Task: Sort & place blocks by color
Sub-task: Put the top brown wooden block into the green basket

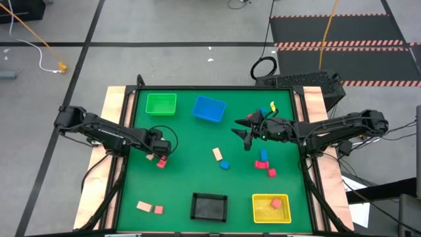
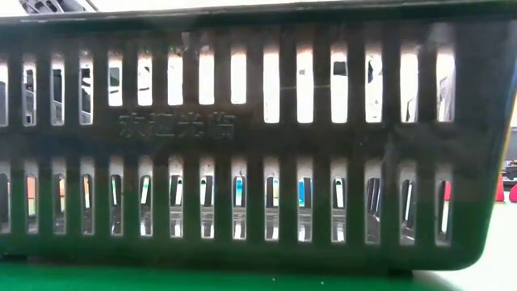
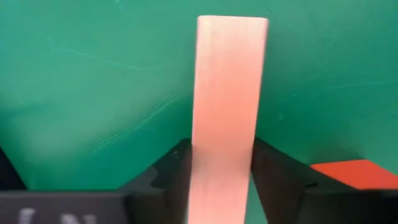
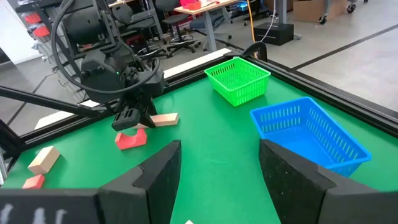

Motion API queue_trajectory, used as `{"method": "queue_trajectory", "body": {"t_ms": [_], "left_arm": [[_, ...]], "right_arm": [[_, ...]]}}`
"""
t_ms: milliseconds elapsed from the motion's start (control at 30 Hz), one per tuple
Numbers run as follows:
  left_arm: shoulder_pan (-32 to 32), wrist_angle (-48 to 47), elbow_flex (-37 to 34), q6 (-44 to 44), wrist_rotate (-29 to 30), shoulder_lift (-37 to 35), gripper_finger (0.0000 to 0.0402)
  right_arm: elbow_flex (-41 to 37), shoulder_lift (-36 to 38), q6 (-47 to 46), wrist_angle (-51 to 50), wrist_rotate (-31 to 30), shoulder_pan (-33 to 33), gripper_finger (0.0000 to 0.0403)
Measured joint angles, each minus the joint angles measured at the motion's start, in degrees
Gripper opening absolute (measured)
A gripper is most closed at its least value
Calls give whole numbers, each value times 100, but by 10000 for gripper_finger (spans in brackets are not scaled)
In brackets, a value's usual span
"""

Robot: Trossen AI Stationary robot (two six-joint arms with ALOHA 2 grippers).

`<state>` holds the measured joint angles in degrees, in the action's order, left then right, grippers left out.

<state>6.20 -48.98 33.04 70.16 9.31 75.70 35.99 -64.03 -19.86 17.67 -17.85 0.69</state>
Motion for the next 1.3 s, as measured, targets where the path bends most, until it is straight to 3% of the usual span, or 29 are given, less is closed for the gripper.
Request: {"method": "queue_trajectory", "body": {"t_ms": [333, 467, 667, 933, 1167, 1300], "left_arm": [[-86, -34, 253, -232, 443, -44, 128], [-223, -39, 741, -956, 783, -46, 128], [-559, -31, 1685, -2547, 1884, -50, 128], [-1558, 30, 2385, -4385, 2695, -55, 128], [-2780, 1147, 2137, -5784, 2725, -52, 128], [-3343, 1441, 1924, -5981, 2679, -52, 128]], "right_arm": [[0, 0, 0, 0, 0, 1, 206], [0, 0, -28, 0, 0, 2, 206], [0, 0, -41, 1, -2, 1, 206], [0, 0, -44, -2, -2, 0, 206], [0, -2, -46, -142, -2, 4, 206], [-18, -46, -47, -196, -3, 4, 206]]}}
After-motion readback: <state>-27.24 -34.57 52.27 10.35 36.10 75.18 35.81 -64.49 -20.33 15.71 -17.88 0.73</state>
